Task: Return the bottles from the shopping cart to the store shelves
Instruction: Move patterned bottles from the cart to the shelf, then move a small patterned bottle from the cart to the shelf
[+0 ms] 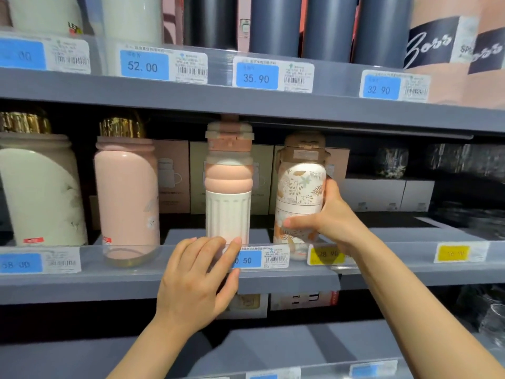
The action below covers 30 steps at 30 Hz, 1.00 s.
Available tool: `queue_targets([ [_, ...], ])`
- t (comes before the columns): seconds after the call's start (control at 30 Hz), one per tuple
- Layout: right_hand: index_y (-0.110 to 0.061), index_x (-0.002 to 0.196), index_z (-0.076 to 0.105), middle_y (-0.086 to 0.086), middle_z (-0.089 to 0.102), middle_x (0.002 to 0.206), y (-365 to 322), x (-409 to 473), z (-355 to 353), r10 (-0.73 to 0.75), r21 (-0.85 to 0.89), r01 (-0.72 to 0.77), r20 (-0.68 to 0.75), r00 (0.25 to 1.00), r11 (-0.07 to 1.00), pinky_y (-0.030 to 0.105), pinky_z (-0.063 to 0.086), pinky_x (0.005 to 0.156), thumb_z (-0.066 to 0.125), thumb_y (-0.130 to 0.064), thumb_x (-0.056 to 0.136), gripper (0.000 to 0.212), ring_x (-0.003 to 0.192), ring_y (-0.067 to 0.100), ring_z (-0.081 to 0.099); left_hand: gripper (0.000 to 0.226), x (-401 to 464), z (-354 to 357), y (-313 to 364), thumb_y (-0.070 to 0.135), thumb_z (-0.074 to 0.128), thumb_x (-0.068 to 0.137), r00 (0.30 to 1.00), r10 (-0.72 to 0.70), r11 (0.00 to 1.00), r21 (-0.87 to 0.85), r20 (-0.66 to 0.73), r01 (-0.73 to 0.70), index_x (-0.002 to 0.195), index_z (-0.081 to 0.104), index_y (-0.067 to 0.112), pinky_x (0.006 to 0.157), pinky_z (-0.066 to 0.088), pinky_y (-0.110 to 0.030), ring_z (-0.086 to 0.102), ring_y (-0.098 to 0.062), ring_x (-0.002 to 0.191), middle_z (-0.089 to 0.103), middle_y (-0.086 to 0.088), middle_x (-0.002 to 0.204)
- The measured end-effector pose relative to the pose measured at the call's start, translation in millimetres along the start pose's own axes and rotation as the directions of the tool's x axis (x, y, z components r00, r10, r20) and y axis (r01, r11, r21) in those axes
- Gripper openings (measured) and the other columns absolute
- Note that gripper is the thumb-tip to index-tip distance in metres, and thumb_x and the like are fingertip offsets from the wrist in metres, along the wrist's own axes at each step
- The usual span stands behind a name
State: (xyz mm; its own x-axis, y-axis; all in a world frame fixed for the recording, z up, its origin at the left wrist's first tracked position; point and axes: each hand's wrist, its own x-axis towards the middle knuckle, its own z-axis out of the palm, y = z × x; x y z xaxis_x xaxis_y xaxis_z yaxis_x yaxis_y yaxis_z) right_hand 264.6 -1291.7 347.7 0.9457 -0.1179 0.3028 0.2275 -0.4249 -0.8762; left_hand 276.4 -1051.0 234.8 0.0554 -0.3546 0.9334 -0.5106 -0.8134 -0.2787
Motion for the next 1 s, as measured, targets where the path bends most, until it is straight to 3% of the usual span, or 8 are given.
queue_targets([
  [0.23, -0.029, 0.117, 0.028, -0.006, 0.056, 0.109, 0.7, 2.4, 8.7, -0.041, -0.046, 0.041, -0.010, 0.999, 0.998, 0.037, 0.059, 0.068, 0.090, -0.025, 0.059, 0.085, 0.095, 0.017, 0.061, 0.038, -2.0, 0.0, 0.0, 0.029, 0.048, 0.094, 0.999, 0.046, 0.996, 0.080, 0.028, -0.049, 0.127, 0.054, 0.010, 0.090, 0.043, -0.045, 0.052, -0.027, 0.098, 0.064, -0.013, 0.106],
  [0.33, -0.027, 0.122, 0.029, -0.004, 0.057, 0.115, 4.1, -1.7, 9.1, -0.082, -0.114, 0.079, -0.026, 0.996, 0.990, 0.044, 0.056, 0.082, 0.089, -0.031, 0.060, 0.086, 0.099, 0.018, 0.059, 0.037, -4.0, -2.3, 4.4, 0.029, 0.046, 0.096, 0.999, -0.006, 0.999, 0.054, 0.054, 0.003, 0.127, 0.054, 0.010, 0.096, 0.040, -0.045, 0.052, -0.026, 0.101, 0.058, -0.011, 0.112],
  [0.4, -0.025, 0.131, 0.024, -0.001, 0.056, 0.123, 6.6, -7.0, 10.4, -0.128, -0.192, 0.119, -0.037, 0.991, 0.974, 0.038, 0.052, 0.083, 0.086, -0.036, 0.064, 0.092, 0.102, 0.019, 0.057, 0.038, -4.8, -6.0, 10.6, 0.027, 0.048, 0.095, 0.994, -0.065, 0.998, 0.021, 0.083, 0.063, 0.128, 0.053, 0.010, 0.101, 0.038, -0.048, 0.053, -0.026, 0.104, 0.061, -0.012, 0.113],
  [0.53, -0.027, 0.152, 0.000, 0.002, 0.038, 0.148, 15.2, -22.1, 14.8, -0.267, -0.311, 0.205, -0.171, 0.949, 0.928, 0.039, 0.041, 0.100, 0.081, -0.046, 0.068, 0.118, 0.130, 0.022, 0.043, 0.045, -2.2, -17.8, 24.5, 0.030, 0.048, 0.093, 0.964, -0.185, 0.982, 0.014, 0.188, 0.186, 0.135, 0.051, 0.014, 0.111, 0.028, -0.050, 0.048, -0.026, 0.121, 0.059, -0.010, 0.127],
  [0.7, -0.021, 0.144, 0.033, -0.010, 0.040, 0.134, 26.8, -63.7, 39.3, -0.513, -0.133, 0.499, -0.343, 0.787, 0.856, -0.001, 0.028, 0.092, 0.075, -0.030, 0.081, 0.076, 0.117, -0.015, 0.035, 0.068, -18.4, -44.8, 25.9, 0.037, 0.046, 0.091, 0.895, -0.196, 0.978, 0.009, 0.401, 0.210, 0.153, 0.021, 0.026, 0.116, 0.017, -0.047, 0.025, -0.020, 0.144, 0.031, -0.002, 0.156],
  [0.83, -0.023, 0.119, 0.053, -0.004, 0.050, 0.123, 22.9, -97.1, 69.6, -0.460, 0.047, 0.515, -0.385, 0.800, 0.856, 0.008, 0.040, 0.091, 0.071, -0.019, 0.085, 0.039, 0.111, -0.002, 0.048, 0.056, -45.9, -92.1, 19.9, 0.039, 0.048, 0.090, 0.838, -0.297, 0.942, -0.002, 0.457, 0.335, 0.143, 0.043, 0.023, 0.112, 0.026, -0.038, 0.046, -0.012, 0.128, 0.053, 0.004, 0.139],
  [0.9, -0.025, 0.108, 0.059, -0.005, 0.059, 0.113, 16.0, -115.7, 94.3, -0.391, 0.159, 0.466, -0.351, 0.851, 0.871, 0.021, 0.048, 0.089, 0.071, -0.016, 0.085, 0.027, 0.105, 0.004, 0.056, 0.047, -71.2, -129.0, 10.4, 0.041, 0.048, 0.090, 0.787, -0.364, 0.909, 0.006, 0.498, 0.417, 0.134, 0.054, 0.025, 0.093, 0.042, -0.026, 0.058, -0.008, 0.106, 0.063, 0.009, 0.122],
  [1.0, -0.023, 0.097, 0.064, -0.007, 0.066, 0.097, -2.6, -150.8, 150.5, -0.369, 0.243, 0.416, -0.216, 0.904, 0.876, 0.015, 0.047, 0.080, 0.071, -0.014, 0.085, 0.017, 0.091, 0.005, 0.062, 0.036, -117.4, -195.8, -12.7, 0.045, 0.049, 0.087, 0.700, -0.489, 0.843, 0.078, 0.520, 0.532, 0.113, 0.066, 0.028, 0.066, 0.044, -0.017, 0.062, -0.001, 0.076, 0.068, 0.017, 0.093],
])
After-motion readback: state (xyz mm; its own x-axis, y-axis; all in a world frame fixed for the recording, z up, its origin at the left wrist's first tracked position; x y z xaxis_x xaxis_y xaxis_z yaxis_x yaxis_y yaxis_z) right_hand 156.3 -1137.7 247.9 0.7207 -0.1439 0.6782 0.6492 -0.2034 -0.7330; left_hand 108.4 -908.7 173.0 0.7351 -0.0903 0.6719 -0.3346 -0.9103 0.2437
